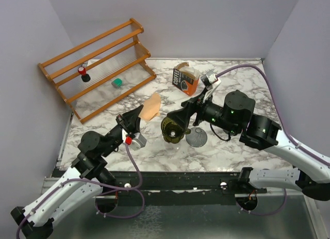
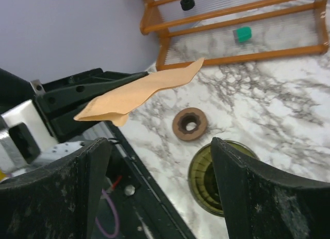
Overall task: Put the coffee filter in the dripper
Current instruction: Place the coffee filter in the coffee dripper.
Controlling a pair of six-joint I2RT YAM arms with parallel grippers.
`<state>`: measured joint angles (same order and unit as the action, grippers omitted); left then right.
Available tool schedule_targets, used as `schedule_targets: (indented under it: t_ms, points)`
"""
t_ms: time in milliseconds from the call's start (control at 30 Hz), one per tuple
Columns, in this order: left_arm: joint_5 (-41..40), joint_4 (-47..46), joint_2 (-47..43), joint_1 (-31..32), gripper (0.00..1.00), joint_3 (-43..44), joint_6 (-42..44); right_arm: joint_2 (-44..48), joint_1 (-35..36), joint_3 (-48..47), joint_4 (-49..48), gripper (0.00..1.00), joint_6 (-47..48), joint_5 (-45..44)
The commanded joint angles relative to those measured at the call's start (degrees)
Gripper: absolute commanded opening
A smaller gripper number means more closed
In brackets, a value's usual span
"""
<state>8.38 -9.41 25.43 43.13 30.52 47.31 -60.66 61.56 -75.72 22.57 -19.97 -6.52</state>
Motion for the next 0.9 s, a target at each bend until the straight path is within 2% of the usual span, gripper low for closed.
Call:
schedule_targets:
  t_ms: [0, 200, 400, 767, 867]
  points:
    - [-2.01, -10.09, 3.02, -0.23, 0.00, 0.34, 12.72, 0.62, 0.45, 1.94, -4.50, 0.81, -12.51, 1.54]
    - [-1.48, -12.48, 4.12, -0.22, 0.00, 0.78, 15.17, 2.39, 0.40, 6.39, -10.94, 0.68, -21.28, 2.05]
    - [-1.33, -13.99, 4.13, -0.23, 0.00, 0.41, 14.06, 3.71, 0.40, 10.49, -18.47, 0.60, -27.27, 1.61]
    - [-0.94, -15.27, 4.01, -0.21, 0.00, 0.23, 11.79, 0.37, 0.41, 10.72, -24.79, 0.54, -30.40, 6.10]
    - [-0.66, -15.61, 4.03, -0.19, 0.00, 0.11, 11.18, -0.19, 0.40, 11.22, -26.22, 0.48, -30.78, 7.66]
